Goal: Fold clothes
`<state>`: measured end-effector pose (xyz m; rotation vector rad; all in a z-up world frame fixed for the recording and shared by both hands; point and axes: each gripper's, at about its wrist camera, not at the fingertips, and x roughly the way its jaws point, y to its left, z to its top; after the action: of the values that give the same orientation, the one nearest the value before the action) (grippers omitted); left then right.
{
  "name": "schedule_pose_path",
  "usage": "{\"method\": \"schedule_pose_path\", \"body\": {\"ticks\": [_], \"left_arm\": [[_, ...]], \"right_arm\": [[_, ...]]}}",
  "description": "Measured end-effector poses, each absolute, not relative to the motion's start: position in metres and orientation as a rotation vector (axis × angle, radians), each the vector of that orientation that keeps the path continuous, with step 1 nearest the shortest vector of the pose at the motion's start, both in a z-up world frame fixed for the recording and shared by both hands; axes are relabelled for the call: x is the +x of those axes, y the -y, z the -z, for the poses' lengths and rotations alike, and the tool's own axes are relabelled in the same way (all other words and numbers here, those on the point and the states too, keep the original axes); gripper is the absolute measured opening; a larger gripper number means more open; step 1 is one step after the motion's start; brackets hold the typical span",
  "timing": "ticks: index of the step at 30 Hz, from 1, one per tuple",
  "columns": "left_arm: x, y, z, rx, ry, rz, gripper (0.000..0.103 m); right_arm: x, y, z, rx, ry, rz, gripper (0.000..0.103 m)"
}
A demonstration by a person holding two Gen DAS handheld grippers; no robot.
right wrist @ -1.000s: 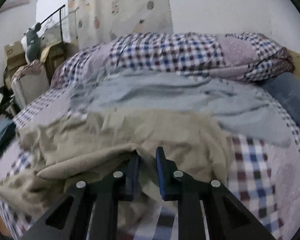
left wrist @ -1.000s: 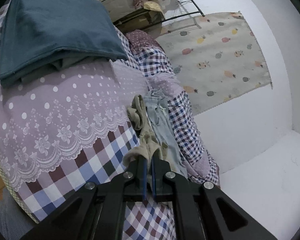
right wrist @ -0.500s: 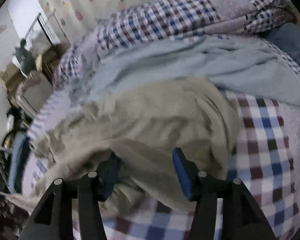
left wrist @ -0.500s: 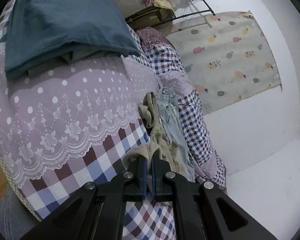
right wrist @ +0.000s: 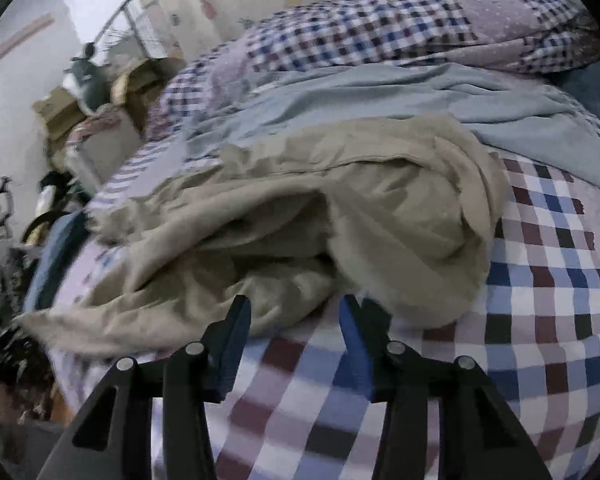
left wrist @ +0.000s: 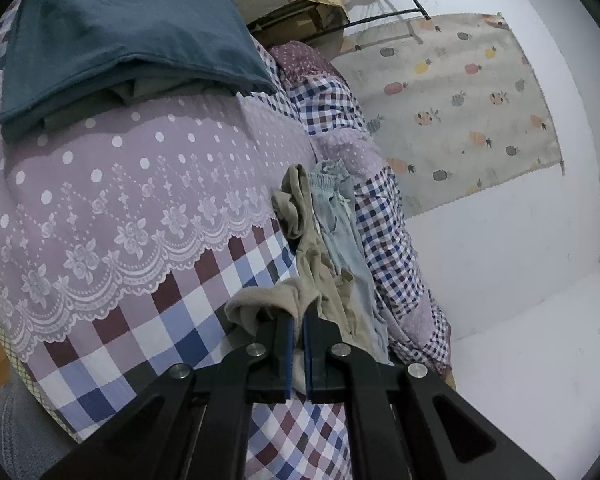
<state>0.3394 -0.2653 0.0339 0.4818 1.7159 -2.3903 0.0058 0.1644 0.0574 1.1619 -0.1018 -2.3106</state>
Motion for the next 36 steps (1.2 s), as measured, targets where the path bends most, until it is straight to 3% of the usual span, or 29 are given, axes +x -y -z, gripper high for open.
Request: {"method": "schedule_pose_path", "body": {"ticks": [8, 9, 10, 11, 19, 28, 36], "left_arm": [[0.338, 0.265, -0.036, 0.496, -1.712, 2.401, 0.002], [0.338, 0.265, -0.036, 0.498, -1.709, 2.406, 0.002], [0.337, 0.264, -0.037, 0.500, -1.707, 2.410, 0.002], [0.337, 0.263, -0.037, 0.501, -1.704, 2.413, 0.002], [0.343, 0.264, -0.039, 0.480, -1.725, 2.418, 0.002], [0.358, 0.260, -0.049, 0.442, -1.685, 2.502, 0.002], [0.367, 0.265, -0.049, 0.437, -1.657, 2.480, 0.002]], "right_arm": [[-0.024, -0.143, -0.023, 1.230, 0.073, 2.325, 0.050], [-0.023, -0.142, -0.024, 1.218, 0.073, 2.323, 0.042], [-0.021, -0.142, -0.025, 1.205, 0.087, 2.299, 0.028], [-0.018, -0.144, -0.028, 1.194, 0.101, 2.283, 0.006], [0.052, -0.206, -0.100, 1.013, 0.253, 2.308, 0.005], [0.201, -0.320, -0.161, 0.768, 0.608, 2.291, 0.008], [0.206, -0.358, -0.102, 1.090, 0.577, 2.502, 0.015]]}}
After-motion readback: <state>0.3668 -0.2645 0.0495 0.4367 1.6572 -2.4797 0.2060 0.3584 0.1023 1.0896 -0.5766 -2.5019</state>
